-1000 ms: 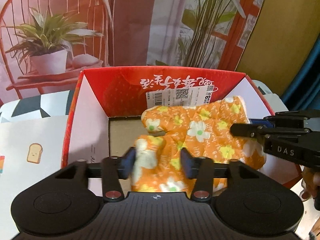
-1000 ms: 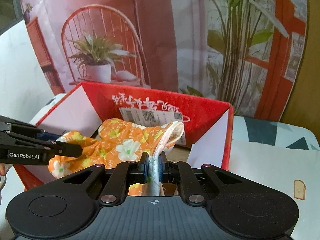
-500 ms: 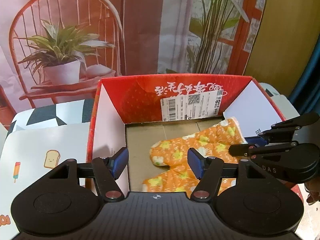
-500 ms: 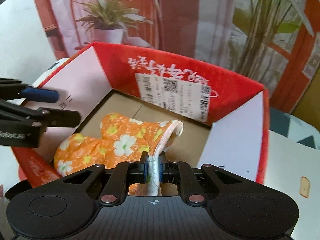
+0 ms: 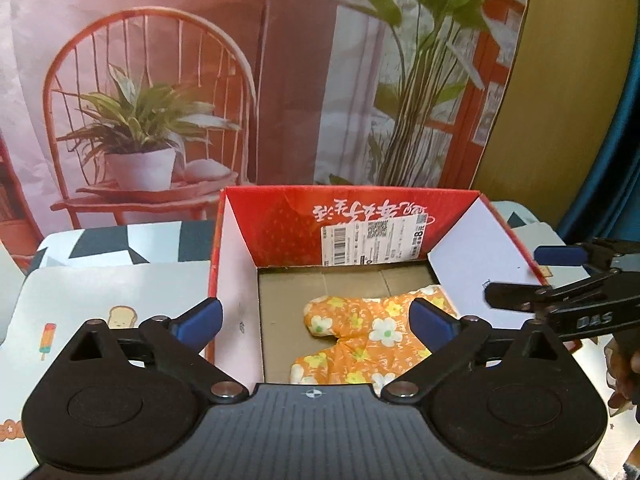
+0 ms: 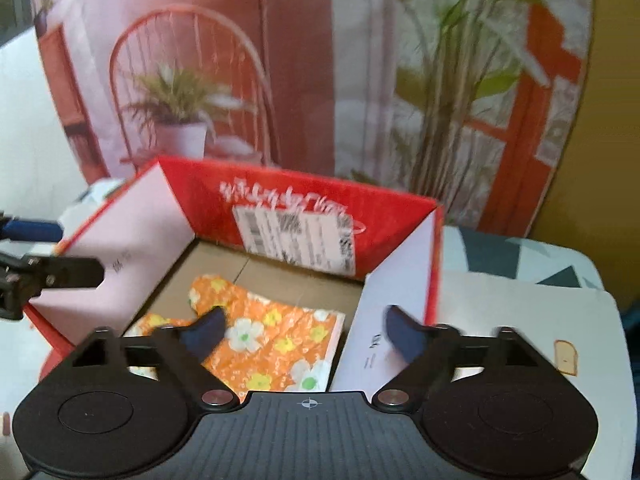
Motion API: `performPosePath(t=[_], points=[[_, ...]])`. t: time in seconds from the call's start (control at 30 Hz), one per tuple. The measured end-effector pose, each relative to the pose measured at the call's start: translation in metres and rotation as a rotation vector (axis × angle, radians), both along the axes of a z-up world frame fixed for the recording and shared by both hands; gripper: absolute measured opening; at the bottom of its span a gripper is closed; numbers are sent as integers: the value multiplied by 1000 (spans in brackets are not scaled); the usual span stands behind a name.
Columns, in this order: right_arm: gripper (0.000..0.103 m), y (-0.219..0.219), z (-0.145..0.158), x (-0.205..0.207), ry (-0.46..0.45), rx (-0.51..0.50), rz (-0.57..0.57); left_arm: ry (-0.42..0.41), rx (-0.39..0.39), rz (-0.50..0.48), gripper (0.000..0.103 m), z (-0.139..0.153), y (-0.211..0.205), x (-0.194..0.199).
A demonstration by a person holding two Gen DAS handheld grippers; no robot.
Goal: Organize soft objects
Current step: 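Open the right gripper to drop the mitt into the box, withdraw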
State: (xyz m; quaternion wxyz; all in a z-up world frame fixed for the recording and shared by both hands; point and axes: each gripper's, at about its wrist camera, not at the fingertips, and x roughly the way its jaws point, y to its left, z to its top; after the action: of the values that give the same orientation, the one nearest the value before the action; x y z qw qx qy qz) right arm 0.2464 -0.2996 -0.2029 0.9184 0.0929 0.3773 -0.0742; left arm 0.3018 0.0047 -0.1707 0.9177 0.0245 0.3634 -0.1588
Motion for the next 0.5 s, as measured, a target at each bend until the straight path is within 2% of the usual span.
performPosePath(t=[0.07,0.5], points=[[103,-3,8,-10,-39,24,-15,-16,-1,7,103,5,2,-7],[103,6,33,-78,-213,39,-66,-96,-12,64,103,27,18,-62]])
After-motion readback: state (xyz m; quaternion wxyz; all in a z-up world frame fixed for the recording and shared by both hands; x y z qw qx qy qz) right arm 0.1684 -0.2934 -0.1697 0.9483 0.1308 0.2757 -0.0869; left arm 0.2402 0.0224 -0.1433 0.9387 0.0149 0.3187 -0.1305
